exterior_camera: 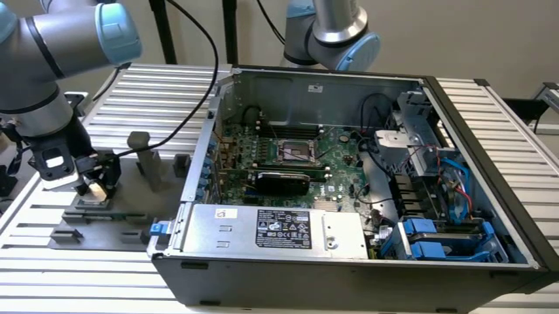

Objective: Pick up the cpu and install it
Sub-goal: 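Pick up the cpu and move it towards the insertion slot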

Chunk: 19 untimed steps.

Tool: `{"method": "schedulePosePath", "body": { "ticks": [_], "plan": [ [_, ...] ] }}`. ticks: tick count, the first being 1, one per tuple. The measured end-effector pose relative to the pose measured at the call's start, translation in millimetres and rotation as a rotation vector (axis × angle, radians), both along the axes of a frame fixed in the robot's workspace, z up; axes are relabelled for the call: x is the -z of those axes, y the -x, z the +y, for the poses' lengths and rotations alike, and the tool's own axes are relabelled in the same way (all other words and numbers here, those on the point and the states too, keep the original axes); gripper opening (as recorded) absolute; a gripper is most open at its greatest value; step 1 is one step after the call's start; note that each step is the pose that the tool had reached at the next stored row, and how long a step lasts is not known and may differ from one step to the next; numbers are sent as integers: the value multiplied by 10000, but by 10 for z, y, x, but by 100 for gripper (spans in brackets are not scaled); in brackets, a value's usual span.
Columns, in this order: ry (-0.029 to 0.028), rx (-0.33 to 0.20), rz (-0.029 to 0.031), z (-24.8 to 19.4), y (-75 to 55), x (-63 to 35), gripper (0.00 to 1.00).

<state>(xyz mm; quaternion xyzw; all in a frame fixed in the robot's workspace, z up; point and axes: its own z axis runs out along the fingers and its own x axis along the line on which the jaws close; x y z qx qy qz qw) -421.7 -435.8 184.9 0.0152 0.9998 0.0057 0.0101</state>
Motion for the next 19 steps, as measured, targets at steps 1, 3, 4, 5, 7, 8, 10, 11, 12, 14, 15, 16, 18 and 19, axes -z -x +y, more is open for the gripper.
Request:
{"method": "schedulePosePath", "body": {
  "ticks": [1, 3, 4, 5, 7, 8, 10, 11, 12, 14, 15, 16, 18, 19],
  "plan": [
    [2, 0, 0, 0, 0, 0, 55],
    [3, 0, -2, 0, 0, 1, 55],
    [3, 1, -2, 0, 0, 1, 55],
    [3, 0, -4, 0, -1, -1, 55],
    [3, 0, -1, 0, -1, -27, 55],
    [4, 0, 3, 0, 0, -52, 55],
    [3, 1, 4, 0, 0, -116, 55],
    [4, 0, 7, 0, 0, -157, 55],
    [3, 1, 7, 0, 0, -204, 55],
    [3, 1, 9, 0, 0, -296, 55],
    [3, 0, 7, 0, -1, -339, 55],
    [2, 0, 6, 0, -1, -385, 55],
    [3, 0, 7, 0, -1, -478, 55],
    [3, 0, 6, 0, -2, -522, 55]
  ]
}}
